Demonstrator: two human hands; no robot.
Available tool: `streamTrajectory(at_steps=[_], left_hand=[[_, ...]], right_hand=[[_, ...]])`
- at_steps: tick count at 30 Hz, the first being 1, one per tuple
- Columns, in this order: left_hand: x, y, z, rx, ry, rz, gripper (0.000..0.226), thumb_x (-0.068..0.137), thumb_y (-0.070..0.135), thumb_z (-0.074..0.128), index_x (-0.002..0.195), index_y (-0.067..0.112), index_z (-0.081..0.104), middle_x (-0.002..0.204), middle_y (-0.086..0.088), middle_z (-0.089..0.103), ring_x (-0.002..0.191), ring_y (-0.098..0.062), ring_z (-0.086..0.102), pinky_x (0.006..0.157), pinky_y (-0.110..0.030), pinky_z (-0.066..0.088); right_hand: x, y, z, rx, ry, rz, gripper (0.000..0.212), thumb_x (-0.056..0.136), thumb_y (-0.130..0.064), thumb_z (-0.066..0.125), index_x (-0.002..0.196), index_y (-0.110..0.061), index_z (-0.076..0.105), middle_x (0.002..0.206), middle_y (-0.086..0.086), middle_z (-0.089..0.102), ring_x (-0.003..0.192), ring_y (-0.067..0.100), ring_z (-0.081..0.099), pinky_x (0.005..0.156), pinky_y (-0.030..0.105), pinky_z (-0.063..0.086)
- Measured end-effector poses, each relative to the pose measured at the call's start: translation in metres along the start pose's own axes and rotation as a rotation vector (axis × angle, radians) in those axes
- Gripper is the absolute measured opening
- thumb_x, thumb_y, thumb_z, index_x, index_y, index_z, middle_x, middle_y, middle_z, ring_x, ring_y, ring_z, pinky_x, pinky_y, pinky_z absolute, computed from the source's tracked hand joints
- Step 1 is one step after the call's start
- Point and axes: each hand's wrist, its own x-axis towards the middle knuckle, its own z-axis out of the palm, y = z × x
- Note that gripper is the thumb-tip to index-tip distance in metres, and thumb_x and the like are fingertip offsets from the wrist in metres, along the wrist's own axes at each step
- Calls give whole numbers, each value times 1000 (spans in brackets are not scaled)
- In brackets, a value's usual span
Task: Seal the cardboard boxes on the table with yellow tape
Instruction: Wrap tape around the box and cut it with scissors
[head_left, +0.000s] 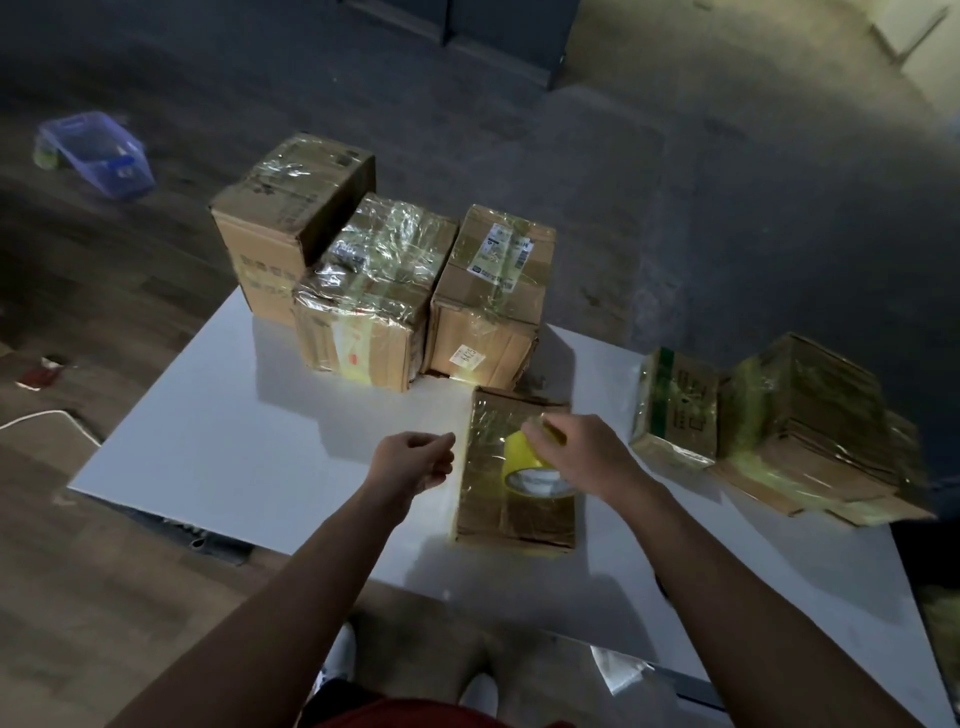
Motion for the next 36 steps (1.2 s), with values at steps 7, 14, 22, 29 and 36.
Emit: streamTrajectory(at_steps=[7,14,22,29,36], left_hand=[[17,-21,0,5,71,-53,14,88,9,69,90,-3,61,74,-14,66,58,-17,61,52,-21,53],[32,-42,7,9,83,-112,12,89,9,67,83,0,61,71,-14,67,57,-16,58,56,-25,51],[31,-52,34,123,191,-61,13,93,17,61,98,8,54,92,-12,62,73,-18,57,61,-31,49],[46,-69,40,105,222,-272,51,80,45,70,104,2,61,114,-31,58,83,-37,61,82,-53,54],[20,-46,55,303,319,94,21,98,27,50,90,11,61,84,-5,62,70,-13,54,57,-26,41]], right_hand=[[7,-25,6,-247,18,-61,49,96,-41,46,56,-17,32,51,0,34,47,13,32,47,27,21],[10,-41,12,-363,-34,-49,47,98,-43,41,58,-19,32,54,-1,34,48,12,31,47,28,20],[7,-43,15,-340,-19,-39,46,99,-40,40,58,-19,30,52,-1,33,46,12,30,46,28,18],[6,-43,11,-324,-25,-23,46,99,-36,40,57,-18,30,53,0,32,46,11,29,46,28,18],[5,-41,11,-286,-16,-45,45,99,-35,41,59,-18,32,54,-1,34,47,11,31,47,28,21]])
